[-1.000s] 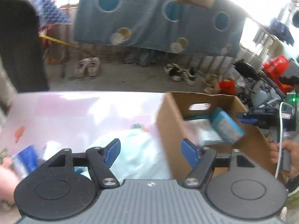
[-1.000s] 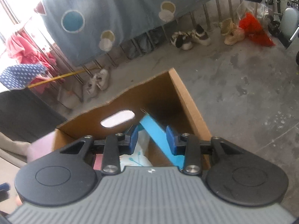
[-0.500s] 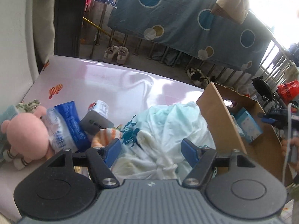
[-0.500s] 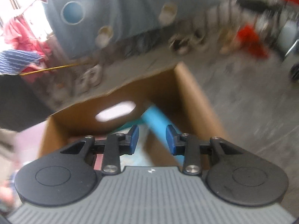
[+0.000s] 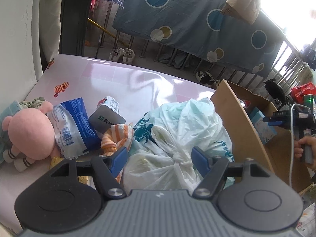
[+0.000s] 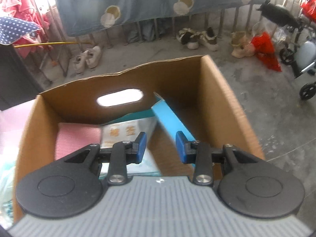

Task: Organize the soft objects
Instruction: 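Move the open right tool back over the table toward the wet wipes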

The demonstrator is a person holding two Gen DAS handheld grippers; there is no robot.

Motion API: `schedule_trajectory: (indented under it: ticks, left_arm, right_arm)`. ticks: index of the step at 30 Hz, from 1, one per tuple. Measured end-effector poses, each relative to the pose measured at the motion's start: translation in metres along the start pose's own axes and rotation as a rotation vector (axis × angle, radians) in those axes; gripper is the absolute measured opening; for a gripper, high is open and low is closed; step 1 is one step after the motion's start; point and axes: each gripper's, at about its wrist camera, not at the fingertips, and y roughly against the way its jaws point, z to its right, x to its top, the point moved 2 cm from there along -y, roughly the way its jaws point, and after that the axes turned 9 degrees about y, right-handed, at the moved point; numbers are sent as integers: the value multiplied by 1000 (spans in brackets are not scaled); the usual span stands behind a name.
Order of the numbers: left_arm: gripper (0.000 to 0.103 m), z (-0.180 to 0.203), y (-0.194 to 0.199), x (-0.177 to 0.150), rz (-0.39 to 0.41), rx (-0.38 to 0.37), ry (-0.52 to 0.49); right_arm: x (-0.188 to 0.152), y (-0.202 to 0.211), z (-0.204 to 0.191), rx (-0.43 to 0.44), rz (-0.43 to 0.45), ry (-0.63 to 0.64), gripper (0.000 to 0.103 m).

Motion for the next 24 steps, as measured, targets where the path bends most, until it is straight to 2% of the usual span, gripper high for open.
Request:
schedule_trajectory:
  ticks: [3, 7, 14, 20, 24]
  left_arm:
    - [73, -4, 0, -1, -1, -6, 8]
    - [73, -9, -2, -2, -9, -6, 20]
    - [73, -16, 0, 0, 0, 9, 29]
    - [73, -16, 9, -1, 17, 27, 13]
    - [75, -13, 22, -7, 45, 105, -47]
  right_arm:
    - [-1, -7, -4, 60, -41, -48, 29]
    - [-14, -25, -1, 62, -100, -115, 30]
    - [-27, -35, 19, 50, -66, -248, 31]
    - [-32, -3, 25, 108, -15, -326, 32]
    - [-33, 40, 14, 199, 26, -321, 36]
